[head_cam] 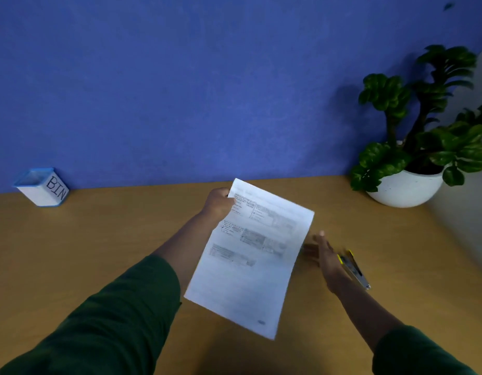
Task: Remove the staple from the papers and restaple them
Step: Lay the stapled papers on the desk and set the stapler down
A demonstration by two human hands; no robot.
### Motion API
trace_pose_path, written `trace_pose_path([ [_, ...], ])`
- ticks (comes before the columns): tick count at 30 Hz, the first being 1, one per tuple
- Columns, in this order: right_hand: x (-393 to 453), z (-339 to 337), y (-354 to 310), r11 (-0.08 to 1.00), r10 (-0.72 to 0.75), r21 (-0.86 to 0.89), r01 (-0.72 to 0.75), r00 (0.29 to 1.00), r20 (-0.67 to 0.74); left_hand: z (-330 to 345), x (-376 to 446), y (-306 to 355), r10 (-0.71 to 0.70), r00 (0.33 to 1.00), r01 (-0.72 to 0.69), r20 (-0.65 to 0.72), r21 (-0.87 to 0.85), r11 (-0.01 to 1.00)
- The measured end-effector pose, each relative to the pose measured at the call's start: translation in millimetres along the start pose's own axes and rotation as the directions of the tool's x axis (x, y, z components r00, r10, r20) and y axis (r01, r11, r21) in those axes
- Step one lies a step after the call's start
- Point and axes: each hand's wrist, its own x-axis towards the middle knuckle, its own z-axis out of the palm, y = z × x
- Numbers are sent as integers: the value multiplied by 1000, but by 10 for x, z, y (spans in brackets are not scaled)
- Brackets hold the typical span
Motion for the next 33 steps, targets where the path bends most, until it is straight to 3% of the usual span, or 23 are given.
trace_pose_path([
  [2,-67,49,9,991,100,65,-116,973,207,-11,-11,1,-75,996,68,-42,-147,987],
  [4,-124,57,50,992,91,55,-116,934,347,-28,-24,-13,-140,988,120,-61,-254,960],
  [12,-133,-91,245,989,143,-82,-120,905,401,-77,-12,-85,-299,949,235,-101,-404,884],
  [18,-97,-133,291,979,126,-187,-76,953,274,-80,9,-108,-335,937,269,-99,-408,873],
  [22,-16,-125,242,972,121,-219,-83,978,167,-40,11,-121,-352,935,308,-29,-420,853],
  [30,232,-153,2,948,187,-257,-187,982,-24,-2,-28,-264,-431,902,396,-24,-351,849],
  [32,268,-120,-110,923,245,-295,-246,969,-39,11,-50,-287,-427,904,393,-27,-343,853],
  [33,223,-84,-198,867,246,-439,-236,969,-34,19,-58,-303,-427,904,392,-31,-340,855],
])
